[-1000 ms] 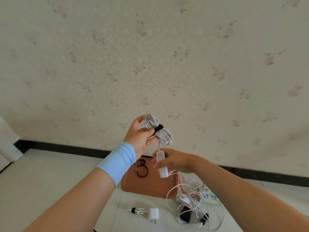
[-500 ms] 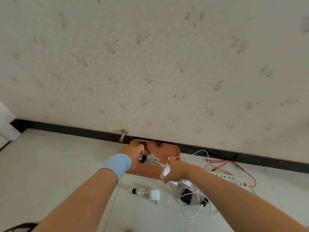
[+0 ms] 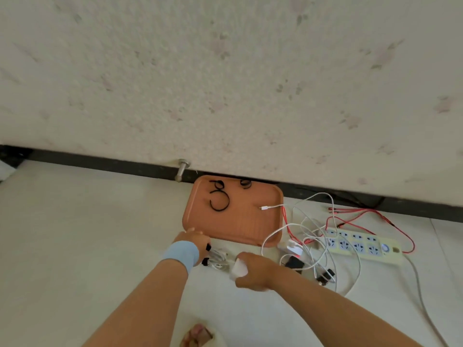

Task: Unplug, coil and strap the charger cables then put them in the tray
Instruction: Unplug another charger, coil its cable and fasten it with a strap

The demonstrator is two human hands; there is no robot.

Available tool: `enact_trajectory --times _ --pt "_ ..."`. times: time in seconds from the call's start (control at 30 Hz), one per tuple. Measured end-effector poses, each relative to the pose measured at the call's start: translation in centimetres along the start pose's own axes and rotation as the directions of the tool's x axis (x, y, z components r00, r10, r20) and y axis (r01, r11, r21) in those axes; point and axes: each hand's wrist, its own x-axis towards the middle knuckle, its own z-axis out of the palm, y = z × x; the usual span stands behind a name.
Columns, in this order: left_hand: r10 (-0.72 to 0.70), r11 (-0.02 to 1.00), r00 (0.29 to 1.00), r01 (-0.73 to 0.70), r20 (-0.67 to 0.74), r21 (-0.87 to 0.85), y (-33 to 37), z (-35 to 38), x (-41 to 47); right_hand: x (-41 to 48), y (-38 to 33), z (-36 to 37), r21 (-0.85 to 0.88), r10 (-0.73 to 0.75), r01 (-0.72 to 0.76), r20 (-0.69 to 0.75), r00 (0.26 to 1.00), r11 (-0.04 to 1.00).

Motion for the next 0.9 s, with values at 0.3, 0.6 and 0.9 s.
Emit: enact_trajectory --times 0.3,0.6,0.9 --pt "-0.028 1.000 1.000 0.028 -0.009 -0.005 0.2 2.4 2.4 1.6 1.9 0.1 -0.027 0.058 -0.059 -0.052 0.997 0.998" --pt "0.068 0.997 0.978 -0.063 -0.197 0.032 2.8 3.5 2.1 1.3 2.9 2.4 -0.455 0.039 -0.124 -0.192 0.981 0.882" --pt "0.473 0.860 0.856 -0.397 -0.208 0.320 5.4 4.3 -0.5 -0.2 3.1 2.6 -0.537 -0.083 -0.053 -0.226 0.970 0.842"
